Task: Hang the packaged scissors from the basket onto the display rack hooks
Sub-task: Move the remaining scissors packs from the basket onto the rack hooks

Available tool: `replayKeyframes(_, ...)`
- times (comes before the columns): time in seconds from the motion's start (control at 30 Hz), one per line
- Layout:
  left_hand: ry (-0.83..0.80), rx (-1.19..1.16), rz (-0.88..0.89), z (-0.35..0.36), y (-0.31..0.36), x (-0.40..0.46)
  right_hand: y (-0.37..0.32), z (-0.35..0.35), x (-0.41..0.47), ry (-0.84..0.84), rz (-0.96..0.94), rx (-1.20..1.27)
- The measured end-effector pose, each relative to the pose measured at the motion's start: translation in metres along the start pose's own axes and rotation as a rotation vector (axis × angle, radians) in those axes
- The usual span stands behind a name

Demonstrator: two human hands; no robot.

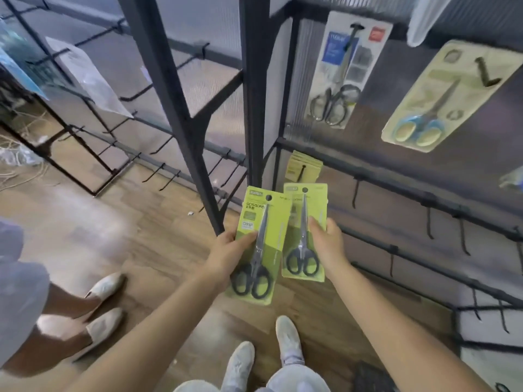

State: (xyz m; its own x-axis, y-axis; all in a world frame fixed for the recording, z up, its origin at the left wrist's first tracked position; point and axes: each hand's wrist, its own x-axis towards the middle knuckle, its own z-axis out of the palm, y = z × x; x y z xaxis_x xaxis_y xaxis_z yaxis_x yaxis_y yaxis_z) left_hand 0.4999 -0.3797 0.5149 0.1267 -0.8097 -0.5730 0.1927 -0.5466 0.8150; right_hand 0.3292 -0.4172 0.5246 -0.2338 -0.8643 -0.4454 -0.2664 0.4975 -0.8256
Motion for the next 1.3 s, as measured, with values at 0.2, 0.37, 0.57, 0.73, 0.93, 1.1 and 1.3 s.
replayKeyframes(0.2,0.086,-0.040,-0.045,0.013,-0.002,0.021,0.011,0.010,0.053,-0.067,0.038,0.008)
replayKeyframes(0.37,0.138,-0.051,-0.096,0.022,-0.005,0.034,0.023,0.011,0.086,-0.091,0.033,-0.021)
replayKeyframes(0.57,0.156,-0.111,-0.135,0.034,-0.009,0.042,0.041,0.020,0.113,-0.096,-0.038,-0.076)
replayKeyframes(0.73,0.186,-0.123,-0.140,0.035,-0.014,0.049,0.039,0.023,0.130,-0.054,-0.062,-0.107)
replayKeyframes(0.93,0.172,-0.128,-0.125,0.033,-0.017,0.056,0.032,0.025,0.151,-0.051,-0.078,-0.121)
replayKeyframes(1.1,0.168,-0.115,-0.128,0.031,-0.019,0.059,0.038,0.027,0.165,-0.059,-0.120,-0.184)
replayKeyframes(1.3,0.154,-0.104,-0.105,0.034,-0.017,0.059,0.038,0.012,0.154,-0.083,-0.185,-0.328)
